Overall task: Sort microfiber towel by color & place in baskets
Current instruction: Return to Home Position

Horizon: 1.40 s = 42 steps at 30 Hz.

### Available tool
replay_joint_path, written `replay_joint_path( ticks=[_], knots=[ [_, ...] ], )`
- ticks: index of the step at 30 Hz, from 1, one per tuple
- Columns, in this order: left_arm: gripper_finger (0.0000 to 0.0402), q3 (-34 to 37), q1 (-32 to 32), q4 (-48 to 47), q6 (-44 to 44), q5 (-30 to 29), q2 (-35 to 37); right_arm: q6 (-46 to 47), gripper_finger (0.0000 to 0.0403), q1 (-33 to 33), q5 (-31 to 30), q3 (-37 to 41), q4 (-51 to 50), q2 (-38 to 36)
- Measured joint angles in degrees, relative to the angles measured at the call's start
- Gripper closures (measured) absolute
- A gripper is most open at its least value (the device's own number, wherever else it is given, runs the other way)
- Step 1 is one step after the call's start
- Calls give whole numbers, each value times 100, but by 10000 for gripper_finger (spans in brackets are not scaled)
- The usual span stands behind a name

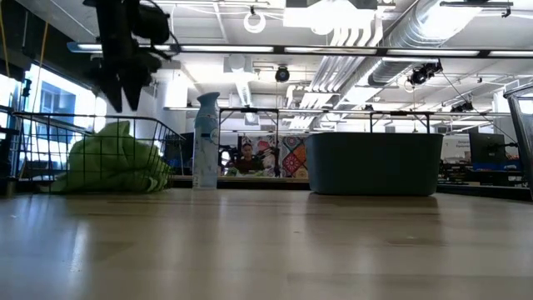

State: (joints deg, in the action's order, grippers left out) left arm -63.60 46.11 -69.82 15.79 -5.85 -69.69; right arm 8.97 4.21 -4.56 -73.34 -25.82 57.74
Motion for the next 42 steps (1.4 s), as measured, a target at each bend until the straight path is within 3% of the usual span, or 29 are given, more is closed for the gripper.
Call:
replay_joint_path(
  ticks=[9,13,16,22,26,33,42],
  knots=[
    [190,-888,-2,63,-293,63,479,0,183,0,0,-2,6,-1],
    [190,-1270,-3,158,-354,641,683,-18,183,-1,0,-2,54,-1],
    [190,-1423,-128,762,-314,1240,873,-44,183,0,0,-2,253,-2],
    [190,-1430,-954,2925,-105,2073,1299,-195,183,0,74,-9,797,-17],
    [190,-1431,-1713,4059,-20,2085,1451,-242,183,-2,110,-9,855,-86],
    [190,-1316,-2917,5179,-126,1915,1497,-386,183,36,114,-9,850,-225],
    [190,-5,-3843,7394,-133,1338,1499,-174,183,39,114,-9,659,-563]
  ],
)
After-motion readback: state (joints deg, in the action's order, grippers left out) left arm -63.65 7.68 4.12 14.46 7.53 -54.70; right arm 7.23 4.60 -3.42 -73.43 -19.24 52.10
